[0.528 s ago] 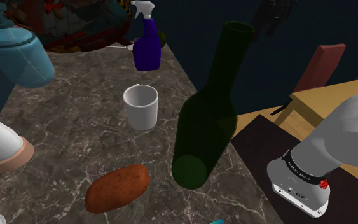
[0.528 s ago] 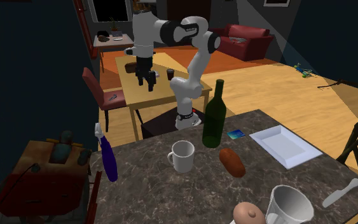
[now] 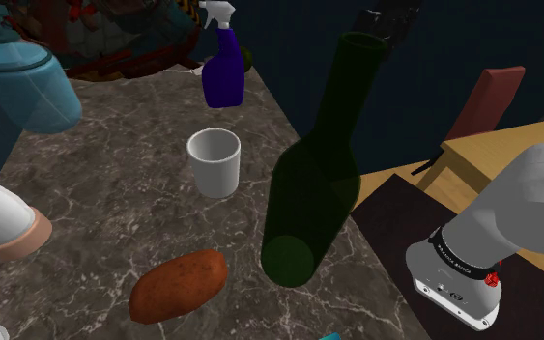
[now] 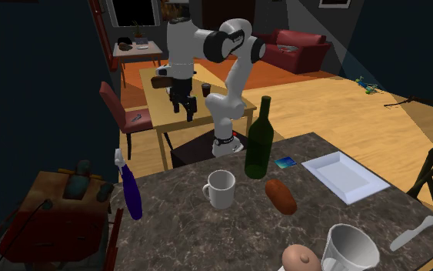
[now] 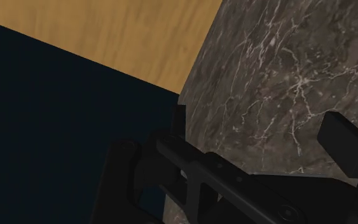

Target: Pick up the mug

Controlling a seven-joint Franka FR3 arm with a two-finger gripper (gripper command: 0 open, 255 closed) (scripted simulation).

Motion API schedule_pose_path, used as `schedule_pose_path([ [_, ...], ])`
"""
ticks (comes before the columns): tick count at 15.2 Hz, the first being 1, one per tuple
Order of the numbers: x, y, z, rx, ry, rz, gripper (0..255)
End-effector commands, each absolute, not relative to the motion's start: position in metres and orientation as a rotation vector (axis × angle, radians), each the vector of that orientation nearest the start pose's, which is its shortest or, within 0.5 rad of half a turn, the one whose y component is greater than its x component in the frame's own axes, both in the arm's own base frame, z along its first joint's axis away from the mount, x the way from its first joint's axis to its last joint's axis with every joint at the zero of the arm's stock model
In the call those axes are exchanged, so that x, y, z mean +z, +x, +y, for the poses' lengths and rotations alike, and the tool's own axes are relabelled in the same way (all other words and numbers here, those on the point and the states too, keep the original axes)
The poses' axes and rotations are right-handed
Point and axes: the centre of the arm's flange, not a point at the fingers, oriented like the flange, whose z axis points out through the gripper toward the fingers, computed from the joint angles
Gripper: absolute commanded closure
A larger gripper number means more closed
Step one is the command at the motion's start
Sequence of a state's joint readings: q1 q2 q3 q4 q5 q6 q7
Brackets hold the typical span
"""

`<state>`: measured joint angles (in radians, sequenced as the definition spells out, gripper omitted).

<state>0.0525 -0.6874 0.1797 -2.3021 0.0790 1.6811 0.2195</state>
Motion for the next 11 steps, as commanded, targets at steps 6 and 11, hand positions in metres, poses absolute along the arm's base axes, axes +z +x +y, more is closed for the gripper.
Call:
schedule_pose_path([
  [6,0.568,0.357,0.195,-0.074,-3.172,0.045,0],
  [11,0.554,0.373,0.259,-0.054,-3.180,0.042,0],
])
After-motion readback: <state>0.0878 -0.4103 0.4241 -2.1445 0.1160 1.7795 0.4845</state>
